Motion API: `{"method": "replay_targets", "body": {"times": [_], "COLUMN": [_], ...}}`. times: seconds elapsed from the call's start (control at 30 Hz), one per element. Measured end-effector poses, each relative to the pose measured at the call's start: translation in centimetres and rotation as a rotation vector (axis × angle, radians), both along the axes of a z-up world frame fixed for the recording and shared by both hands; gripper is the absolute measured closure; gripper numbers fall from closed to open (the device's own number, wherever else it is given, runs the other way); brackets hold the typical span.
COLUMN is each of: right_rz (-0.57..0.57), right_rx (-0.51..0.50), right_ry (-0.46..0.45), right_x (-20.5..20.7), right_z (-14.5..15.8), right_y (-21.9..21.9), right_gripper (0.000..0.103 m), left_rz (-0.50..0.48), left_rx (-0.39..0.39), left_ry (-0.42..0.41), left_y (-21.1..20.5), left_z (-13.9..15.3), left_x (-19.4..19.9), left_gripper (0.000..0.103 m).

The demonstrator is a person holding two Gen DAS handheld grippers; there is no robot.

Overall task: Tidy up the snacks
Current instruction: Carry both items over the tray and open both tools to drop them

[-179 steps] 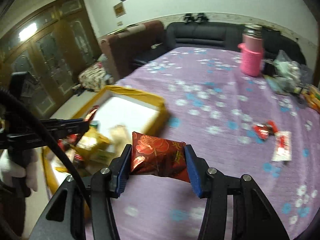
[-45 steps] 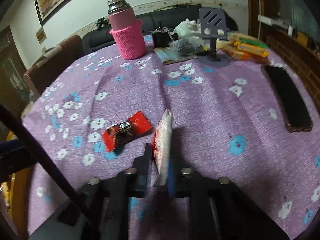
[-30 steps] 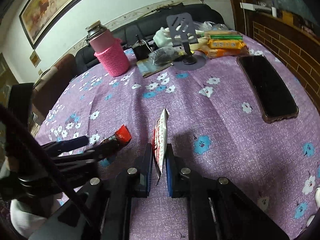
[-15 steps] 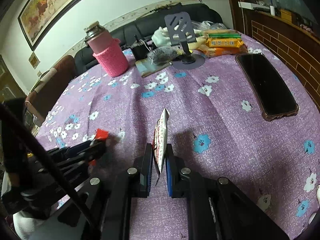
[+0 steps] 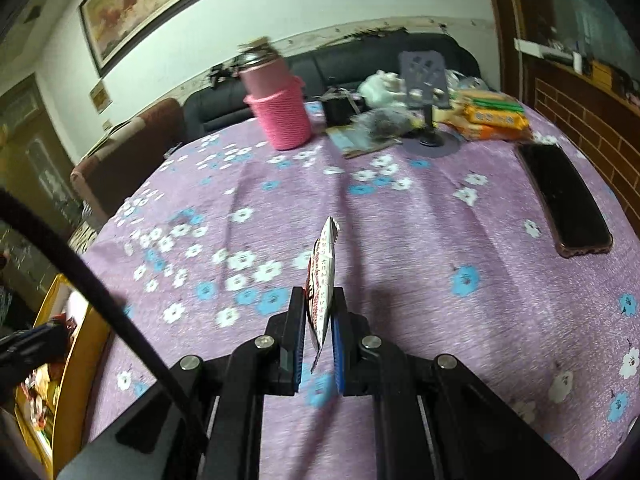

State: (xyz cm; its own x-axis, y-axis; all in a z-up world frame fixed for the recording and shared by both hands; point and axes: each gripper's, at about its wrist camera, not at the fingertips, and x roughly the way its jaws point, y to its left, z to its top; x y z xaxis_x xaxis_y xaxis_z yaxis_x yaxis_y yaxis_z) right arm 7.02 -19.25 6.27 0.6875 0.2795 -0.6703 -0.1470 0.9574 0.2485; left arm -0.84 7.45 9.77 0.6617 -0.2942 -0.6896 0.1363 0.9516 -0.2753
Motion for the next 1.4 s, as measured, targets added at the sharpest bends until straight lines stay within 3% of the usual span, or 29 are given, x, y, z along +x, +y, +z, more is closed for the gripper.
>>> {"method": "replay_targets", "body": {"times": [0.33, 0.6, 1.0, 1.4], "right_rz": [0.062, 0.175, 0.413, 0.518], "right_rx": [0.053, 0.135, 0.158, 0.135], "right_ry": [0.003, 0.021, 0.042, 0.122], "right_x": [-4.9, -9.2, -13.3, -15.3], "right_z": [1.6, 3.7, 5.0, 2.4], "right_y": [3.4, 7.5, 17.1, 23.1], "right_gripper": [0.093, 0.093, 0.094, 0.094], "left_rz": [0.141, 0.265, 0.358, 0.396], "left_rx": [-0.082, -0.074, -0.077, -0.025], "left_ry": [-0.067, -0.130, -0.103, -0.073], "left_y": [7.3, 12.3, 16.9, 18.3], "left_z": [1.5, 1.4, -1.0, -3.1], "left_x": [-8.0, -13.1, -15.9, -16.3], "left_gripper": [0.075, 0.075, 0.074, 0.074]}}
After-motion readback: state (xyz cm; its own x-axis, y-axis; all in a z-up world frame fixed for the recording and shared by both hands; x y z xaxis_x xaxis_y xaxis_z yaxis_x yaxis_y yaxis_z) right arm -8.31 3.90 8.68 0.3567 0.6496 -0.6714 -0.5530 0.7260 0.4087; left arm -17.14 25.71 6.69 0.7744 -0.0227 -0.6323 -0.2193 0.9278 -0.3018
